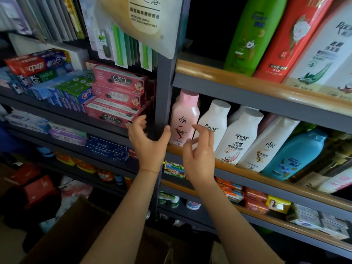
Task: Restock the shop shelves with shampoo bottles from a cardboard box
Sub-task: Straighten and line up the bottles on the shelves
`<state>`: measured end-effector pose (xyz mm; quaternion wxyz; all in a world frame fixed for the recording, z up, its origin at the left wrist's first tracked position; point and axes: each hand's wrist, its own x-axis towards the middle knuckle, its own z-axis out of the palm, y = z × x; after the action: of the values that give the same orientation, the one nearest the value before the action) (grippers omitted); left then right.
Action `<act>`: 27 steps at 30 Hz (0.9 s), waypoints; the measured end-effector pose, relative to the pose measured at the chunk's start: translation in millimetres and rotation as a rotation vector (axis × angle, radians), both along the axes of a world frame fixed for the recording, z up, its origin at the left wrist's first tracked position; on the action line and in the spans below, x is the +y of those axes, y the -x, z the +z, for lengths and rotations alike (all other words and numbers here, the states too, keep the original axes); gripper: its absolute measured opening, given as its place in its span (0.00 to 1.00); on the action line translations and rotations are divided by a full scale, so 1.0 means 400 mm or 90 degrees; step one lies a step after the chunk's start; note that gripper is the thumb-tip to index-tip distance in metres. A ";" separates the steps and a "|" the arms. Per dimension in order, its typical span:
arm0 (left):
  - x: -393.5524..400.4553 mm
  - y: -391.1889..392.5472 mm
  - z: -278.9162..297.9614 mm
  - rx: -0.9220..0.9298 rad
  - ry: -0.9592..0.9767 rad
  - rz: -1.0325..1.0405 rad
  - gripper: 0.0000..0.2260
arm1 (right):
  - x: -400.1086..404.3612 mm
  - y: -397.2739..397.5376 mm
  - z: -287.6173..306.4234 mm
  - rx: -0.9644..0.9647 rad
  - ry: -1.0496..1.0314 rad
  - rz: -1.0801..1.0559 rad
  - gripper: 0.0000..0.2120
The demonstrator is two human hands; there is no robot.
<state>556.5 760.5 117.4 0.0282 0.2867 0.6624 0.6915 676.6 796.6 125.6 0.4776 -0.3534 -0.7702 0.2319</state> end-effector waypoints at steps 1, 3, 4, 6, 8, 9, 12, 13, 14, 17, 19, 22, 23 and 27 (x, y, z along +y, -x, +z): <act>-0.011 -0.019 0.012 0.067 -0.032 0.038 0.22 | 0.001 -0.004 0.023 0.036 0.020 -0.002 0.17; -0.020 -0.047 0.043 0.185 -0.064 0.000 0.11 | 0.002 -0.013 0.063 0.083 0.054 -0.003 0.16; -0.019 -0.058 0.055 0.223 -0.069 -0.049 0.08 | 0.000 -0.019 0.080 0.099 0.078 0.009 0.16; -0.006 -0.075 0.074 0.243 -0.062 -0.133 0.11 | -0.004 -0.028 0.108 0.131 0.151 0.060 0.18; 0.013 -0.089 0.091 0.187 -0.033 -0.209 0.19 | -0.007 -0.032 0.128 0.156 0.214 0.127 0.20; 0.022 -0.094 0.101 0.142 -0.017 -0.251 0.24 | -0.007 -0.032 0.135 0.162 0.235 0.155 0.20; 0.059 -0.099 0.138 0.065 -0.007 -0.330 0.29 | -0.002 -0.023 0.154 0.163 0.277 0.196 0.24; 0.074 -0.096 0.149 0.060 -0.017 -0.335 0.29 | 0.001 -0.018 0.160 0.163 0.285 0.201 0.26; 0.089 -0.093 0.158 0.053 -0.028 -0.337 0.27 | 0.003 -0.012 0.166 0.167 0.290 0.208 0.26; 0.120 -0.081 0.171 0.032 -0.021 -0.319 0.24 | 0.010 -0.003 0.173 0.186 0.307 0.225 0.23; 0.114 -0.081 0.175 0.037 -0.027 -0.325 0.24 | 0.013 -0.005 0.170 0.203 0.305 0.238 0.24; 0.074 -0.102 0.174 0.040 -0.077 -0.333 0.25 | 0.006 -0.017 0.166 0.221 0.276 0.214 0.23; 0.059 -0.112 0.167 0.040 -0.084 -0.303 0.24 | 0.003 -0.024 0.162 0.232 0.259 0.186 0.20; 0.027 -0.159 0.120 0.125 -0.025 -0.113 0.13 | 0.002 -0.087 0.125 0.219 0.218 -0.005 0.14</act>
<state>620.1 771.1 165.4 0.0188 0.4114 0.6205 0.6674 711.5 797.4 175.4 0.5355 -0.3876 -0.6256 0.4143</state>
